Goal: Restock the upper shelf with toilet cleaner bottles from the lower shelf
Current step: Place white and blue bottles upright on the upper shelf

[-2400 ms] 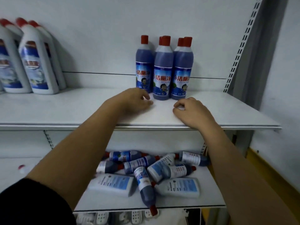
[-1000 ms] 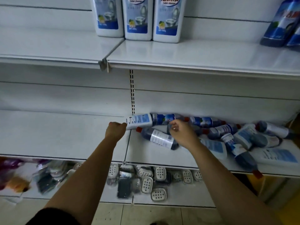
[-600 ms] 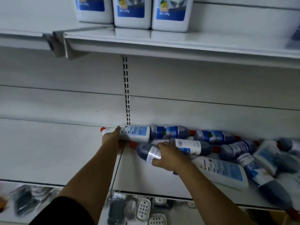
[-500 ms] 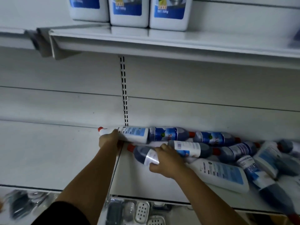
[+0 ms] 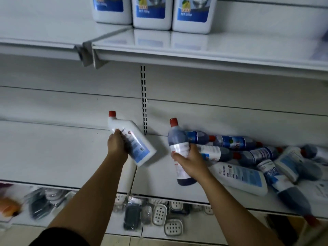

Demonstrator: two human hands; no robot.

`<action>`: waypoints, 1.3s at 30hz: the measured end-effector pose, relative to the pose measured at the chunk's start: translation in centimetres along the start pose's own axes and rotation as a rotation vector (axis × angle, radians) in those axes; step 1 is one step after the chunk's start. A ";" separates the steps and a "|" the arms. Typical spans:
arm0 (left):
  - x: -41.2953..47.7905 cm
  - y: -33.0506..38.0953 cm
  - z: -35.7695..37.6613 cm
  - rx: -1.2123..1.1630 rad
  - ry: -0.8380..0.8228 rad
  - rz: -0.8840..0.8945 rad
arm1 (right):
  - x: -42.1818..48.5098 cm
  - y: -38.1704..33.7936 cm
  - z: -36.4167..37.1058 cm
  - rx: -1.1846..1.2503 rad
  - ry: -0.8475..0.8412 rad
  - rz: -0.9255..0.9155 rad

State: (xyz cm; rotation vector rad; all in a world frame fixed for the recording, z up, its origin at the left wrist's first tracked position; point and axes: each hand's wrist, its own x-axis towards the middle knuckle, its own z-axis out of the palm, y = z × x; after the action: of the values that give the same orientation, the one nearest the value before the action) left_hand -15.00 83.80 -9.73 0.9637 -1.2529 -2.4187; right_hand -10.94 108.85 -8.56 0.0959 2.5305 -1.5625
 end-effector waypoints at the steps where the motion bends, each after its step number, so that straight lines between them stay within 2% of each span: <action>1: -1.3 0.1 -0.3 -0.004 -0.007 -0.031 | -0.6 -0.6 -0.2 0.063 -0.004 0.022; 3: -3.8 0.4 -0.7 -0.024 -0.115 -0.142 | -2.0 -1.9 -0.2 0.145 0.005 0.049; 5: -7.1 1.6 -0.9 -0.015 -0.329 -0.268 | -3.6 -3.2 -0.1 0.214 -0.014 0.088; 7: -10.5 3.0 -1.1 0.040 -0.469 -0.294 | -5.5 -4.4 -0.1 0.360 -0.082 0.140; 9: -14.0 4.2 -1.5 0.044 -0.530 -0.282 | -7.9 -5.9 -0.5 0.479 -0.157 0.148; 14: -21.4 7.6 -3.3 -0.018 -0.616 -0.319 | -14.5 -8.8 -1.6 0.573 -0.231 0.072; 19: -27.0 10.3 -5.8 0.107 -0.643 -0.267 | -20.0 -11.2 -2.8 0.699 -0.315 0.033; 22: -30.1 11.5 -6.9 0.088 -0.696 -0.203 | -22.7 -12.3 -3.3 0.818 -0.334 0.006; 26: -33.8 13.3 -6.9 0.030 -0.916 -0.177 | -25.2 -14.4 -4.3 0.931 -0.383 -0.060; 28: -35.1 14.4 -6.4 0.033 -0.999 -0.095 | -25.8 -15.8 -5.4 0.953 -0.404 -0.131; 32: -36.7 17.4 -4.0 0.058 -1.009 0.097 | -26.4 -18.9 -9.0 0.948 -0.366 -0.211; 35: -38.2 19.4 -1.9 0.168 -0.899 0.216 | -26.3 -21.1 -11.5 0.892 -0.291 -0.263; 39: -40.4 20.7 0.8 0.215 -0.847 0.343 | -26.8 -23.2 -14.1 0.842 -0.266 -0.346</action>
State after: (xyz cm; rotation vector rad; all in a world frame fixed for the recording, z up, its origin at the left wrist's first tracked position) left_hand 13.18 91.81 24.96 -0.3124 -1.7642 -2.4839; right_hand 10.61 111.87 22.73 -0.4357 1.6030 -2.4704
